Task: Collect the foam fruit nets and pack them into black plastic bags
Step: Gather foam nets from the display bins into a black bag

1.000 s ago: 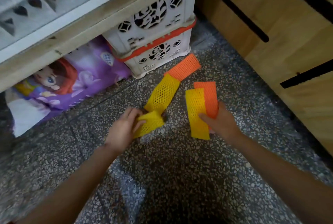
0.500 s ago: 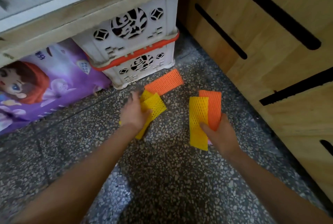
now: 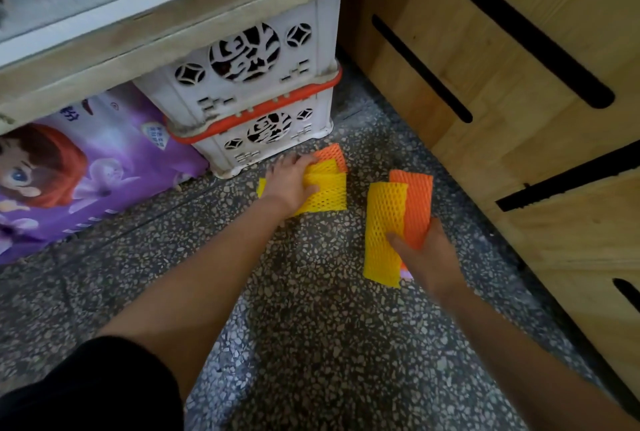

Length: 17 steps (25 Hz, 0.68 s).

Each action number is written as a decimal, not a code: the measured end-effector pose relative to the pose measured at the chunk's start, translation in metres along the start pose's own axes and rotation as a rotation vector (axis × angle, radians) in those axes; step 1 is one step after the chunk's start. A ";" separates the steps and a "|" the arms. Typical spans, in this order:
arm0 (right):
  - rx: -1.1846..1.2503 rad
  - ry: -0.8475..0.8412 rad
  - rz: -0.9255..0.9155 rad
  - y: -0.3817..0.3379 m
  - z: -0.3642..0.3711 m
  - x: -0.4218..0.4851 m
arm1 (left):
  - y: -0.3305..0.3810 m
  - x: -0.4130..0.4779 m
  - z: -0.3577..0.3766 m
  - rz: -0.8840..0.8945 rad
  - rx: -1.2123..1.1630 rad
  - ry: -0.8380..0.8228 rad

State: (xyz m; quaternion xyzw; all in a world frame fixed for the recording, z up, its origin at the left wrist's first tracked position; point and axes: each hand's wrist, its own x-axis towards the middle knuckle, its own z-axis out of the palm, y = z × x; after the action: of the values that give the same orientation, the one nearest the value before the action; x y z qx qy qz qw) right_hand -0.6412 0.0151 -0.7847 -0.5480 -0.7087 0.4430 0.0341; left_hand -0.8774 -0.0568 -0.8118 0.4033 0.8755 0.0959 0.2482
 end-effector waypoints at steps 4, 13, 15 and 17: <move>0.013 -0.024 0.012 -0.013 -0.016 -0.012 | 0.002 -0.019 -0.003 -0.158 0.032 -0.012; -0.014 -0.148 0.017 -0.105 -0.081 -0.083 | 0.078 -0.146 -0.097 -0.206 -0.470 0.000; 0.001 -0.158 -0.002 -0.134 -0.102 -0.106 | 0.099 -0.179 -0.131 -0.250 -0.563 0.009; 0.031 -0.167 -0.015 -0.169 -0.127 -0.134 | 0.122 -0.208 -0.174 -0.284 -0.676 0.032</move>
State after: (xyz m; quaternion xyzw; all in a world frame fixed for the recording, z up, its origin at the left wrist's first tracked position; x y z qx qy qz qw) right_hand -0.6462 -0.0186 -0.5367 -0.5034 -0.7061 0.4978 -0.0133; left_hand -0.7713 -0.1277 -0.5436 0.1716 0.8454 0.3507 0.3646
